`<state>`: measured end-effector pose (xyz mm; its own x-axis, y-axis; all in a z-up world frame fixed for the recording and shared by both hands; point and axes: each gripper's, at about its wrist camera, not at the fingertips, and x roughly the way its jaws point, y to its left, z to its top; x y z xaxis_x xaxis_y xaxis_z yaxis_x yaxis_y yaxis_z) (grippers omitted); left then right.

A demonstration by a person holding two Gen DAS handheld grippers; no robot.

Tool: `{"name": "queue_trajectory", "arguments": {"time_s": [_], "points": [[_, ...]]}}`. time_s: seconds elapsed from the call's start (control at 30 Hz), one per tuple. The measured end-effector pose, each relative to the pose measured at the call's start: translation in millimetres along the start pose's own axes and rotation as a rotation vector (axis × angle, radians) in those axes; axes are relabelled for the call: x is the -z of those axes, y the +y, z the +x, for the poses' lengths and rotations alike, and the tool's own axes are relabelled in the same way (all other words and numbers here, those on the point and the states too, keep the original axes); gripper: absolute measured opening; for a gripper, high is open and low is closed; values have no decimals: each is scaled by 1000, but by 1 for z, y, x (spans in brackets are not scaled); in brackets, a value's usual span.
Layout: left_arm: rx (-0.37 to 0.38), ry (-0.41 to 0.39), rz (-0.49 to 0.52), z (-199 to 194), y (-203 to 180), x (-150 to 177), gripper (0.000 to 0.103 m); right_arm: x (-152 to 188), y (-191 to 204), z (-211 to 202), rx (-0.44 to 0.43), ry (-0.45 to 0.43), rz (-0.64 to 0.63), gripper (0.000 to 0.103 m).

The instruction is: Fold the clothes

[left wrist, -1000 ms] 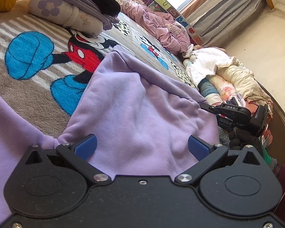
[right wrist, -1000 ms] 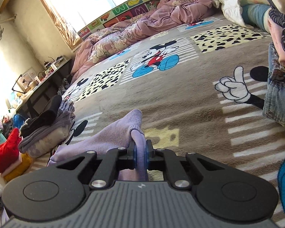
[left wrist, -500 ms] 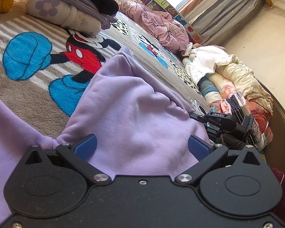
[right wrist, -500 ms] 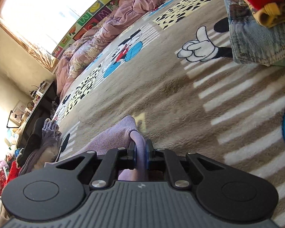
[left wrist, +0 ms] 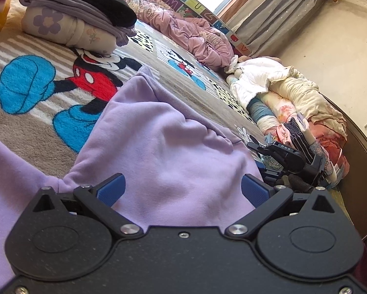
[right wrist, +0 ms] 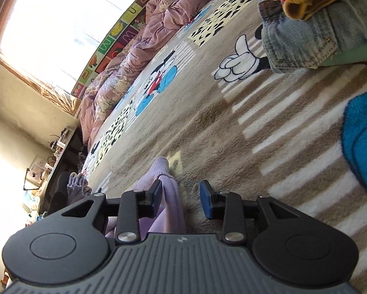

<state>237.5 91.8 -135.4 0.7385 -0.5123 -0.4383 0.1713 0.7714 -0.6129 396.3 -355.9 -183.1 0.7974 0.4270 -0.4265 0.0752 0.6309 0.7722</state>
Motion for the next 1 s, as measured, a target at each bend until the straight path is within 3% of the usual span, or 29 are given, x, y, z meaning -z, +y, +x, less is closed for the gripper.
{"name": "queue_trajectory", "arguments": {"time_s": [0.07, 0.17, 0.27, 0.4, 0.57, 0.67, 0.77, 0.9, 1.0], "points": [[6, -26, 14, -8, -4, 0, 101, -2, -1, -4, -37, -2, 5, 50], [4, -67, 63, -20, -13, -2, 101, -12, 6, -2, -75, 15, -13, 50], [-21, -89, 56, -25, -16, -15, 101, -25, 23, 4, -58, 30, -118, 51], [-50, -100, 30, -27, -18, -40, 101, -30, 29, 17, -30, 39, -167, 51], [-115, -59, 70, -8, -20, -82, 101, -23, 34, 28, 7, 82, -262, 51], [-154, -10, 119, 18, -15, -104, 100, -21, 29, 29, -4, 98, -244, 51], [-193, 40, 169, 46, -9, -125, 93, -22, 29, 31, -5, 105, -247, 51], [-245, 108, 211, 83, 5, -144, 76, -22, 28, 34, -10, 123, -250, 51], [-246, 141, 209, 105, 17, -156, 74, -22, 26, 36, -14, 133, -244, 51]]}}
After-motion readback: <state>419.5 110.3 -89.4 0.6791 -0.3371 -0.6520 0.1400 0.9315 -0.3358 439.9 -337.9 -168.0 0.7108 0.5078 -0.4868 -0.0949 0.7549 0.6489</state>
